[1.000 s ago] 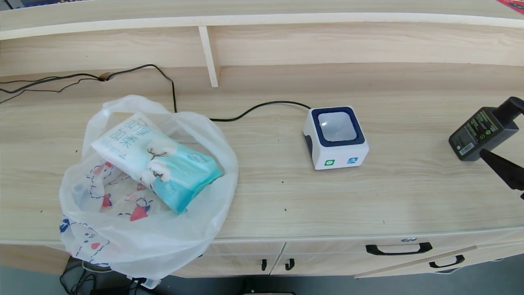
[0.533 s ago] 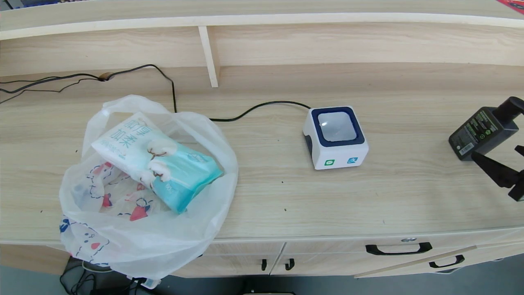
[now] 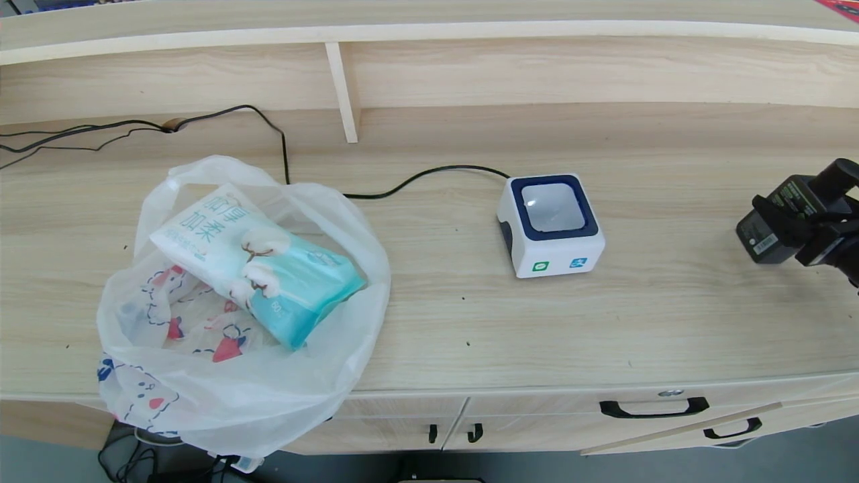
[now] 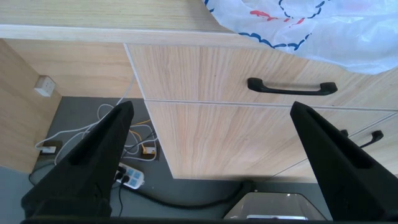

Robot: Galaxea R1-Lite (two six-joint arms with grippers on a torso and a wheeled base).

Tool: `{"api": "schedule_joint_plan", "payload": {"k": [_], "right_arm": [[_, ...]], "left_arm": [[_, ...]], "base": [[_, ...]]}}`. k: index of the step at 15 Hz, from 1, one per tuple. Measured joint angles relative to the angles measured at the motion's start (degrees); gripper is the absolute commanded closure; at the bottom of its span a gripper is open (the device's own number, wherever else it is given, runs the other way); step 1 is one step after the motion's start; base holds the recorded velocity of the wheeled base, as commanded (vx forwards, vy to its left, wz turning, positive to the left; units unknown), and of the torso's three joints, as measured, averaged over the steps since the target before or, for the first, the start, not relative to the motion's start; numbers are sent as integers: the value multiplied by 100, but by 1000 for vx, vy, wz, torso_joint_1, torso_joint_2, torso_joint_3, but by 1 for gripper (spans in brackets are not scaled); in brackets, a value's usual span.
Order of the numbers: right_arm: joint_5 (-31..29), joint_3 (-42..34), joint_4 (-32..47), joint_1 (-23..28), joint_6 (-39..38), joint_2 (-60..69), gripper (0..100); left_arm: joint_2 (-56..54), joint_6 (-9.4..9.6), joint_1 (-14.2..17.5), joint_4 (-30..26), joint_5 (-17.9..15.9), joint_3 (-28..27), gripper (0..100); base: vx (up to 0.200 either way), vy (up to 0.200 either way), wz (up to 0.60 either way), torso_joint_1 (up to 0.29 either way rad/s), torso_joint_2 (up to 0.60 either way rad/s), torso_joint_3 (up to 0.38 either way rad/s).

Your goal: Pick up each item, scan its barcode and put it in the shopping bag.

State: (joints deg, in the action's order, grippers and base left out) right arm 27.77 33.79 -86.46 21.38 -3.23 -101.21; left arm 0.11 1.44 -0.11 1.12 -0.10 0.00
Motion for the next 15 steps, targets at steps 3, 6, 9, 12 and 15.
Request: {"api": "schedule_joint_plan", "payload": {"k": [3,6,9,12,15], "right_arm": [[-21,575,-20,-11,-133,-441,0],[-27,678,-20,-13,-137,-645,100],[-29,719,-22,-13,-144,-720,100],[-29,747,-30,-35,-133,-728,100],[-2,750,-233,-52,-216,-675,100]], "left_arm": [[0,-2,4,-1,0,0,0],[0,-2,4,-1,0,0,0],[0,-2,0,0,2,0,0],[0,-2,0,-1,2,0,0],[0,-5,4,0,2,0,0]], "base": [[0,0,0,0,0,0],[0,0,0,0,0,0],[0,0,0,0,0,0],[0,0,0,0,0,0],[0,0,0,0,0,0]]}}
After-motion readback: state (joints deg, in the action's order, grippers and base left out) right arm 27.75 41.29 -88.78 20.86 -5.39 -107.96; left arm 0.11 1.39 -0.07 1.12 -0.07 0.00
